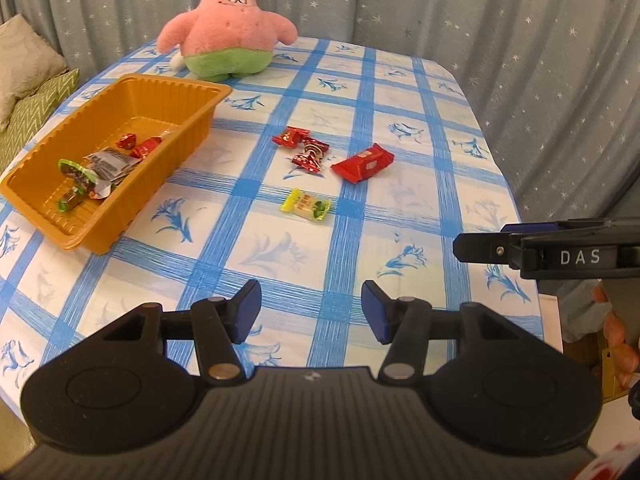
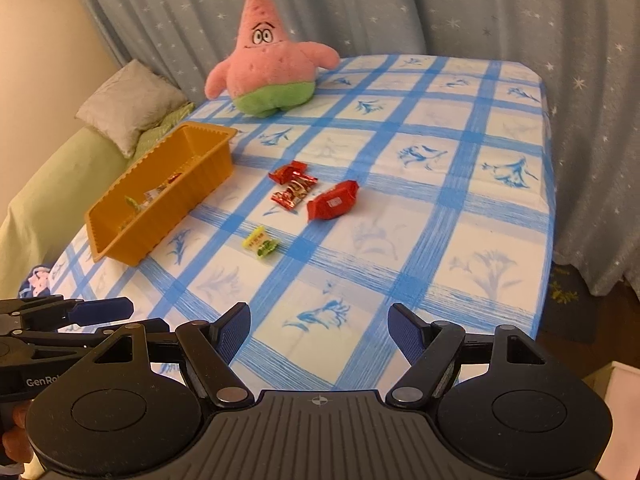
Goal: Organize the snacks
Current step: 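Withdraw both grippers from the tray toward the remaining snacks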
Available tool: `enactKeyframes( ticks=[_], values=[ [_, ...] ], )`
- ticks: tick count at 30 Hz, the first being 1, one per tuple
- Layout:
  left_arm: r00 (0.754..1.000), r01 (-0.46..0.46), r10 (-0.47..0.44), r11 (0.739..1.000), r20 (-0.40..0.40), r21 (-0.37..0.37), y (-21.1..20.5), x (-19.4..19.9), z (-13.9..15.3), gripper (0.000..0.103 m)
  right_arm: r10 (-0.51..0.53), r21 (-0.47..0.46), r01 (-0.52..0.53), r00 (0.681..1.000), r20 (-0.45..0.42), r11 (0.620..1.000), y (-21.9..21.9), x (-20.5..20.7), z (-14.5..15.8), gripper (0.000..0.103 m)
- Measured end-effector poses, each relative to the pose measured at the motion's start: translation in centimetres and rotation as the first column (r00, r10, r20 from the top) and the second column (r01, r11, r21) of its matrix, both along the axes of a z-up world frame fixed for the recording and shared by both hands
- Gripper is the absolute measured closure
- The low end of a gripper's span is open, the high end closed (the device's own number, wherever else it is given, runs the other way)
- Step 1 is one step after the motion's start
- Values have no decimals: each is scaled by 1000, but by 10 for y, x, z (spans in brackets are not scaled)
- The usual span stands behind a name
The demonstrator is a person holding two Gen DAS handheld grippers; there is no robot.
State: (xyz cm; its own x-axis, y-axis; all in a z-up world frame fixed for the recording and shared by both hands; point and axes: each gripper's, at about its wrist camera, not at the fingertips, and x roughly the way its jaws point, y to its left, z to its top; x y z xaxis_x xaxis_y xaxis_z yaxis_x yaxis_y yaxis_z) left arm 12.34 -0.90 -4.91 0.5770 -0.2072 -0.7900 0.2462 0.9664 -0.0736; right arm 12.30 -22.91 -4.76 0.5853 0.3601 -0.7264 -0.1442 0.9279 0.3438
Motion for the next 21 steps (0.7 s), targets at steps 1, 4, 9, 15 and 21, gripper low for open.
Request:
enactKeyframes(
  ticks=[1, 4, 9, 15, 21],
  values=[
    [1000, 4, -4, 1000, -3, 1, -1, 1, -2, 52, -6, -1, 6, 1000, -3, 1000, 0, 0, -1, 27],
    [1000, 15, -15, 1000, -11, 0, -4, 4, -5, 54, -24, -4, 23, 1000, -10, 1000, -1, 0, -3, 27],
    [999, 30, -30, 1000, -13, 0, -10, 11, -12, 55, -41, -6, 41, 999, -22, 999, -3, 3, -6, 27],
    [1000, 15, -15, 1000, -15, -8, -13, 28, -20, 55, -60, -10, 60, 998, -31, 998, -5, 11, -9, 27],
    [1000, 10, -10, 1000, -17, -13, -20, 50, -30, 55, -82, -11, 81, 996, -42, 997, -8, 23, -13, 27]
  ],
)
